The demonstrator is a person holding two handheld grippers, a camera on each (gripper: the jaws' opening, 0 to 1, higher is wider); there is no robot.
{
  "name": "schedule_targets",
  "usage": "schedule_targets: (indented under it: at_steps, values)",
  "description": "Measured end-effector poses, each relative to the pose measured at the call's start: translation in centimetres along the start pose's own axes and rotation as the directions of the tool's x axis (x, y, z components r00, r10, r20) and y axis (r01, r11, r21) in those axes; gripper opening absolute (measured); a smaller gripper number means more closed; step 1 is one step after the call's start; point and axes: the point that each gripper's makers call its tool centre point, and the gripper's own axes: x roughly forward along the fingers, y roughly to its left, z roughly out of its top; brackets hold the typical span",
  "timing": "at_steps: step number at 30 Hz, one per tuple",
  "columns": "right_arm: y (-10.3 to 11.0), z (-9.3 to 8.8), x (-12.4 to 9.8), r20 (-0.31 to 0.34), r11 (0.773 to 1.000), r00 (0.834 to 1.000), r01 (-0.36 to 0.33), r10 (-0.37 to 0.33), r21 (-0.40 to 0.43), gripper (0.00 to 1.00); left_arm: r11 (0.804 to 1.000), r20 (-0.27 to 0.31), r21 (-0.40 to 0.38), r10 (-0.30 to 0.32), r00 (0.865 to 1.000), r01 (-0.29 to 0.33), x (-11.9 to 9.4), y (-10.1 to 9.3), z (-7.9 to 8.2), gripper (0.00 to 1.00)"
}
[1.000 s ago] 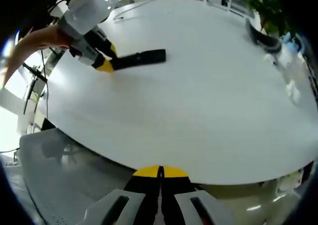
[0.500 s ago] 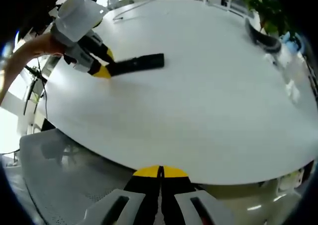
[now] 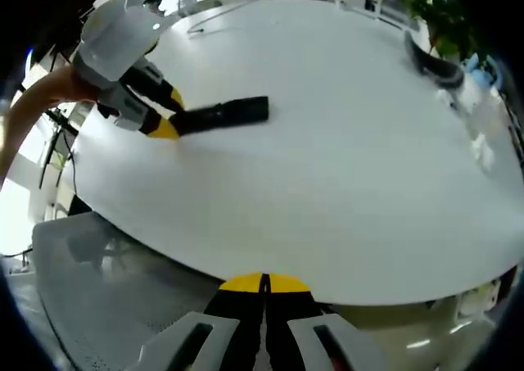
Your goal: Press the specified remote control buttons in sequence, fully releasing each button before pressing the next.
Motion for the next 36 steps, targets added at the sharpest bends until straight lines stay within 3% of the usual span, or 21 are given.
schedule_targets:
  at_steps: [36]
  values:
    - [0.2, 0.1, -0.1, 0.012, 1.0, 1.0, 0.003, -0.003, -0.023, 0.0, 1.0, 0.0, 0.006, -0.003, 1.0, 0.003, -0.4, -4.0, -0.9, 0.24]
